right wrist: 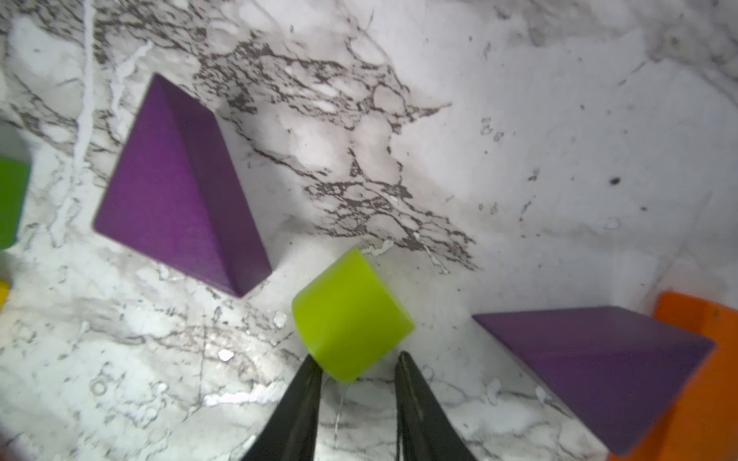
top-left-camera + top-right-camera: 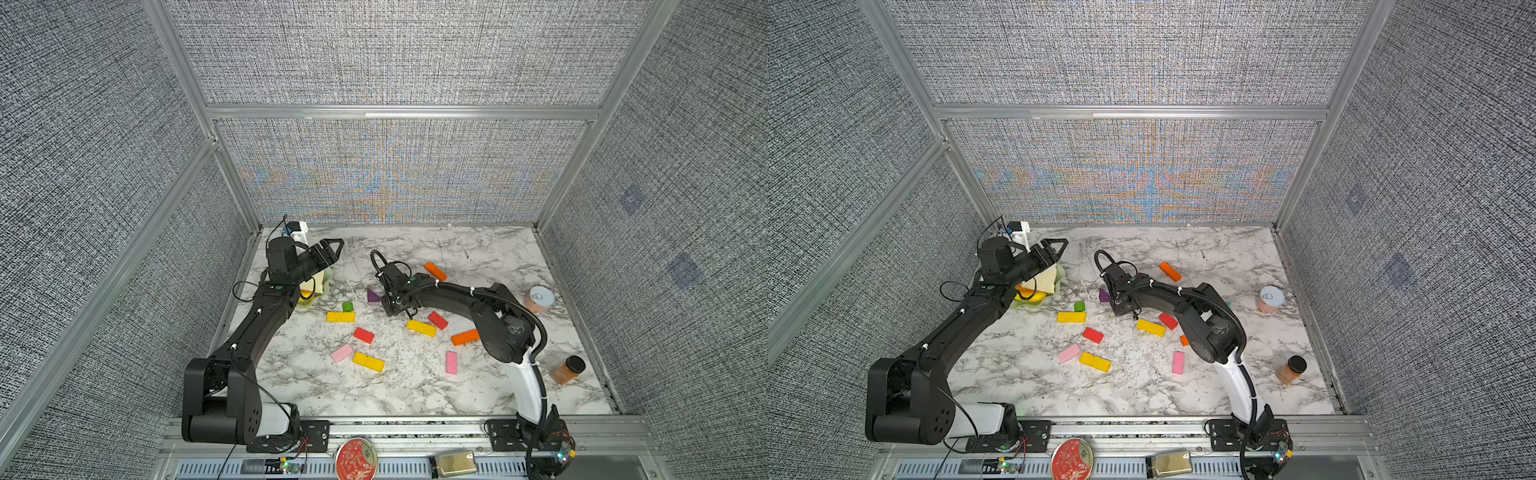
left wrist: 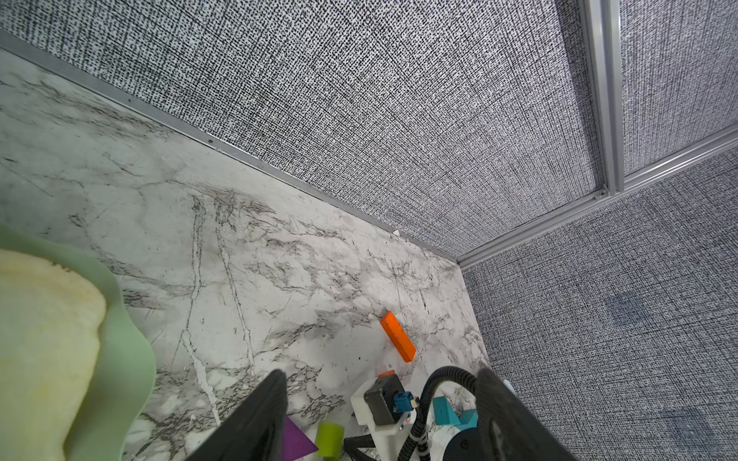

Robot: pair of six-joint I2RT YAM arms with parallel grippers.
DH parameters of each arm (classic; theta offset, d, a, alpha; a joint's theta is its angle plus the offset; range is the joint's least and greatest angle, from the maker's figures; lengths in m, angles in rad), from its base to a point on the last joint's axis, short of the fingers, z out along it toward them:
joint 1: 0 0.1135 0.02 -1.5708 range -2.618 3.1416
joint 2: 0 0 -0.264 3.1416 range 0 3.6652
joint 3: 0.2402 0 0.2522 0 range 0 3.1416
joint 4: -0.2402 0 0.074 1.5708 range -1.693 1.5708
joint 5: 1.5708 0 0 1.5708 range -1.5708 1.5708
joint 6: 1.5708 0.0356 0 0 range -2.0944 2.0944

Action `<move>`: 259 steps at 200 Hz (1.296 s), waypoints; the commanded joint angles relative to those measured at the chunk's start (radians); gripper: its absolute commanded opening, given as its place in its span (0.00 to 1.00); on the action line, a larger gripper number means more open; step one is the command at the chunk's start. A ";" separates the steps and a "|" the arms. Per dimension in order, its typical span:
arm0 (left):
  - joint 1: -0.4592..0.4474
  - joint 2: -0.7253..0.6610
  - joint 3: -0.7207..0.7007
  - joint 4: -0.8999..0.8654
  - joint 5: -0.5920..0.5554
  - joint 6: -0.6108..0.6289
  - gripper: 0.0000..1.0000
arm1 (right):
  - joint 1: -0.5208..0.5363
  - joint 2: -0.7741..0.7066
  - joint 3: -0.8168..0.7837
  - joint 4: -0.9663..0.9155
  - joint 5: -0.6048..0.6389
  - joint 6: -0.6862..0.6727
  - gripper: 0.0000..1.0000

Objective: Assemble a carrot with building blocks
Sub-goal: Assemble the building block at the center of the board.

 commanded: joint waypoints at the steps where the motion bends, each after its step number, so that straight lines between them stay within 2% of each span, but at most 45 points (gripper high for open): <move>1: -0.001 0.000 0.000 0.020 0.014 0.002 0.76 | -0.002 0.017 0.012 0.002 -0.023 -0.042 0.34; 139: -0.001 0.002 -0.011 0.052 0.030 -0.009 0.76 | -0.014 0.027 0.012 0.037 -0.025 -0.153 0.32; 189: -0.001 0.003 -0.013 0.064 0.042 -0.015 0.76 | -0.010 -0.059 -0.012 0.031 -0.025 -0.136 0.33; 220: -0.001 0.003 -0.013 0.068 0.048 -0.018 0.76 | -0.001 -0.146 -0.029 0.029 -0.027 -0.115 0.39; 259: 0.000 0.002 -0.015 0.069 0.046 -0.019 0.76 | -0.038 -0.149 -0.011 -0.035 0.097 -0.013 0.49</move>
